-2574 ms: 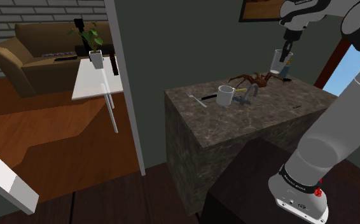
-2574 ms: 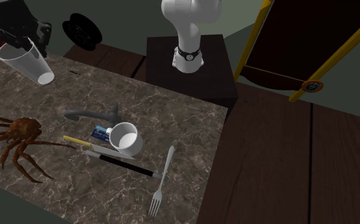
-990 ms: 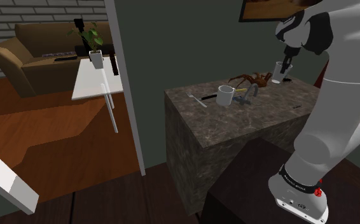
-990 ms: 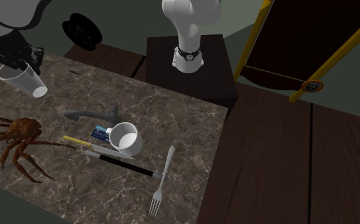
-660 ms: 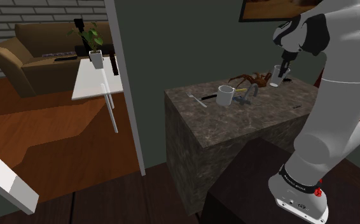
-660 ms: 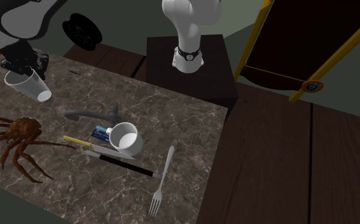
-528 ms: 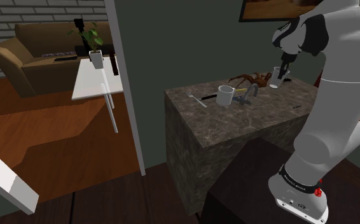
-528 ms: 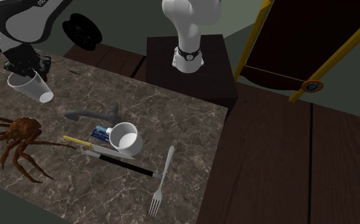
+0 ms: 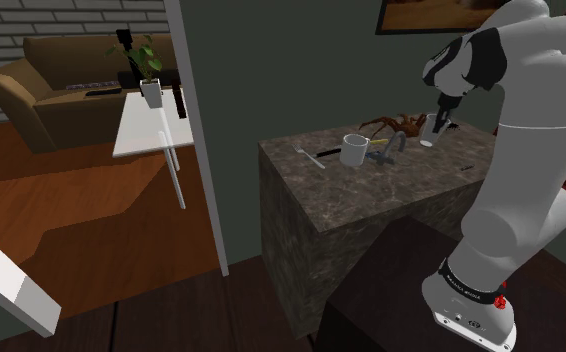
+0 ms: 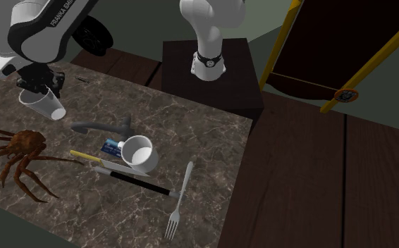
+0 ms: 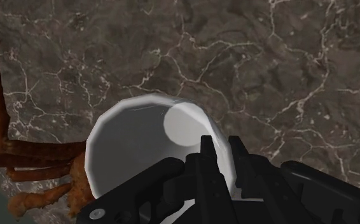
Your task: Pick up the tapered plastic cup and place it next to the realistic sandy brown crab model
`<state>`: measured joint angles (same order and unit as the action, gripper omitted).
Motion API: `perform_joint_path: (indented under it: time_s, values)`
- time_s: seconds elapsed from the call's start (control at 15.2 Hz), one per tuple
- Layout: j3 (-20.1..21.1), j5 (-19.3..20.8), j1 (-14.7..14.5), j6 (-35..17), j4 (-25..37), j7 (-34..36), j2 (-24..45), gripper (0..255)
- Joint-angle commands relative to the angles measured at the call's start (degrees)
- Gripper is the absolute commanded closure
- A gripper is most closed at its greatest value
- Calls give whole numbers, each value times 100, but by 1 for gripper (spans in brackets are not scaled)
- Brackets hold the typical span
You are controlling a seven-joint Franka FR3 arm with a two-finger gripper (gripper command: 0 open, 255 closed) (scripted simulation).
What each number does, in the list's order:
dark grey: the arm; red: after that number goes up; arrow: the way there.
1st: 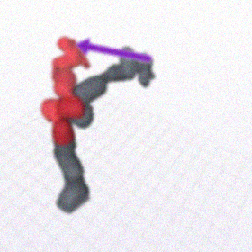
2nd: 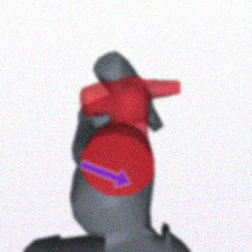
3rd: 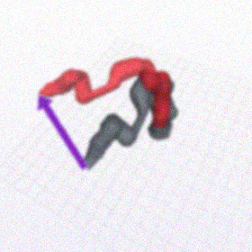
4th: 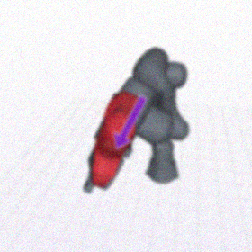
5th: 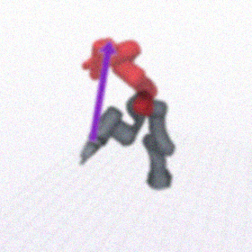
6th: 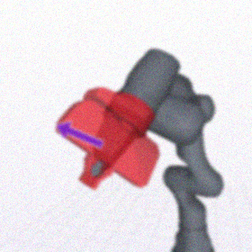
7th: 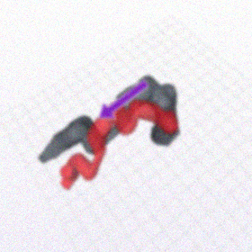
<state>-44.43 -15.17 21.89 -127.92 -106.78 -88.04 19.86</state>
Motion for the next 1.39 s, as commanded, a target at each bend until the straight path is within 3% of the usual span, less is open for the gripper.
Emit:
perform_joint_path:
  time_s: [0.0,0.59,0.66,0.99,1.32]
  values:
    - [40,-77,34,-125,-64,-50,75,255]
    - [65,-121,54,-194,-100,-77,119,255]
    - [65,-121,54,-195,-100,-77,120,0]
    - [66,-122,54,-195,-100,-77,120,0]
    - [-155,313,-179,342,88,198,-351,0]
